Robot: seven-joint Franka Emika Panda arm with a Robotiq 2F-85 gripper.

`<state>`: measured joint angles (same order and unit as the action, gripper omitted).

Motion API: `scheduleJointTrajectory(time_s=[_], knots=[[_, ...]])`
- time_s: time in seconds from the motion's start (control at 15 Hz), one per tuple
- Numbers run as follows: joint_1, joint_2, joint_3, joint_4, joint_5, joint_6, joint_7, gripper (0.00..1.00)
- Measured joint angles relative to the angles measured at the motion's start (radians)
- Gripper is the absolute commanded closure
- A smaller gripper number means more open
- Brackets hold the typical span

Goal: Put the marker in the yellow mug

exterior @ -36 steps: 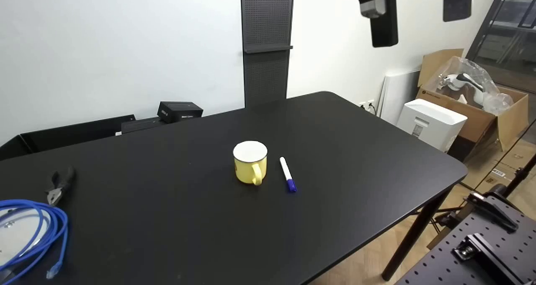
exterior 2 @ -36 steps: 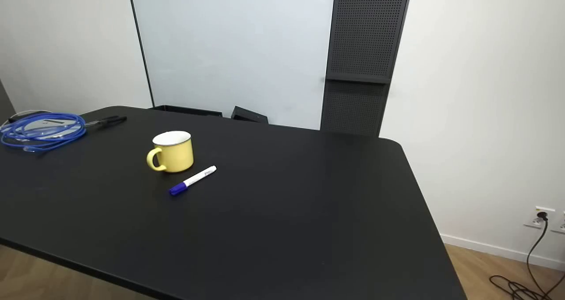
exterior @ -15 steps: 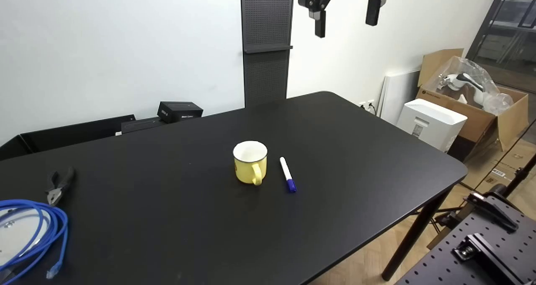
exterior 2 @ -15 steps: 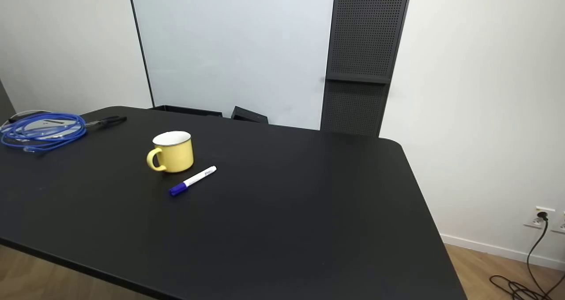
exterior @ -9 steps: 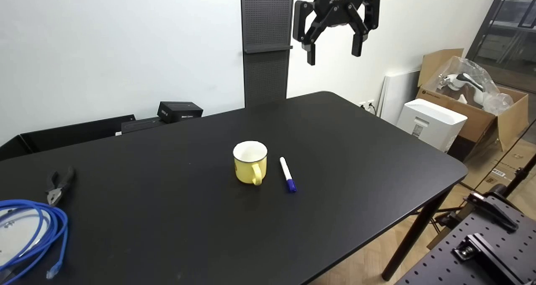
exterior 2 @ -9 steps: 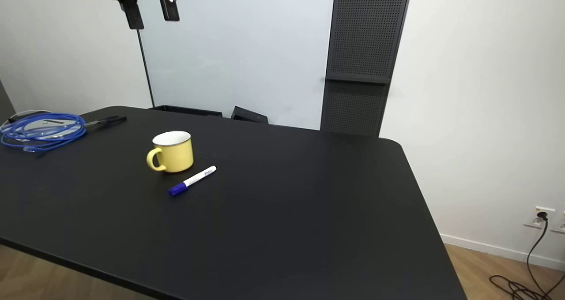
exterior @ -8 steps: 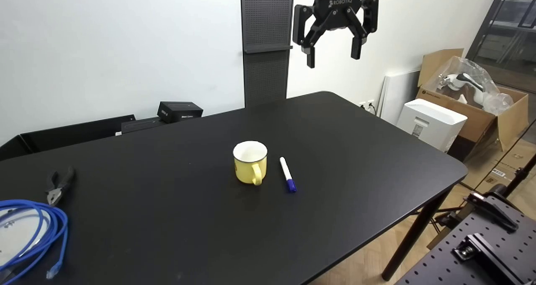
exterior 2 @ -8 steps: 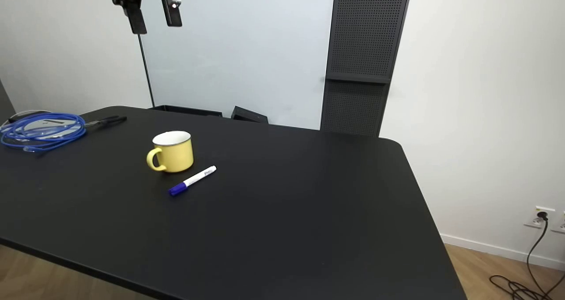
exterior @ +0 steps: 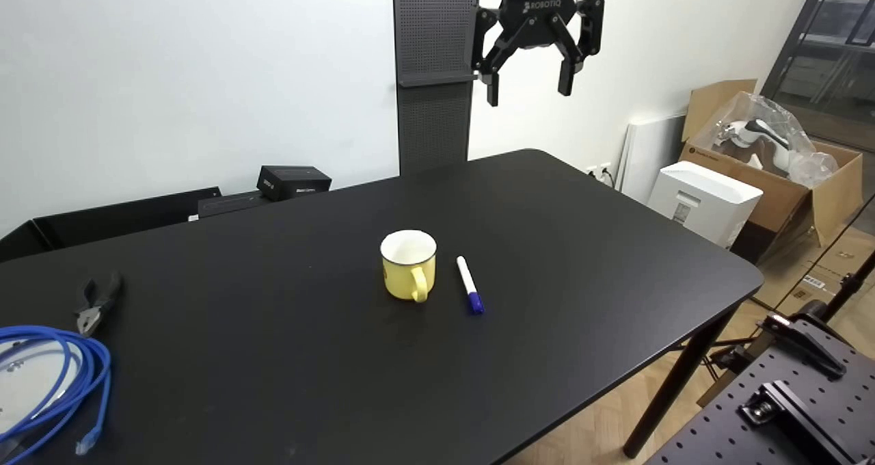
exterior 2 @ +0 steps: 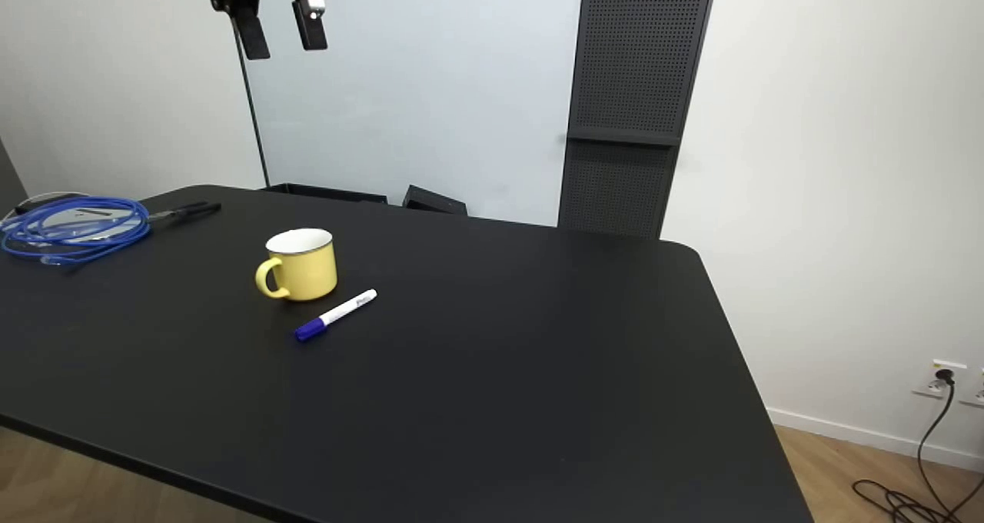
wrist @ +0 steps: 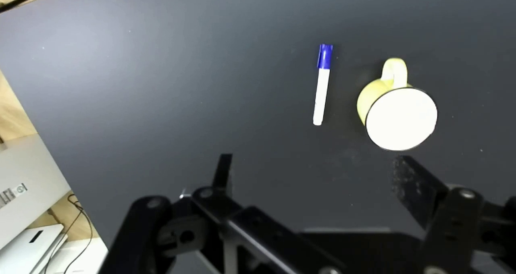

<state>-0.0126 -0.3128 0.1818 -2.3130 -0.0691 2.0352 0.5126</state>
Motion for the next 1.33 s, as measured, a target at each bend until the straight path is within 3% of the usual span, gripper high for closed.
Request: scheduleJointTrajectory(time_s=[0.53,1.33], knots=[[-0.002,0.208,-0.034,-0.011,0.039,0.253,0.028,0.0],[0.036,0.455,-0.088,0.036,0.119,0.296,-0.007,0.0]])
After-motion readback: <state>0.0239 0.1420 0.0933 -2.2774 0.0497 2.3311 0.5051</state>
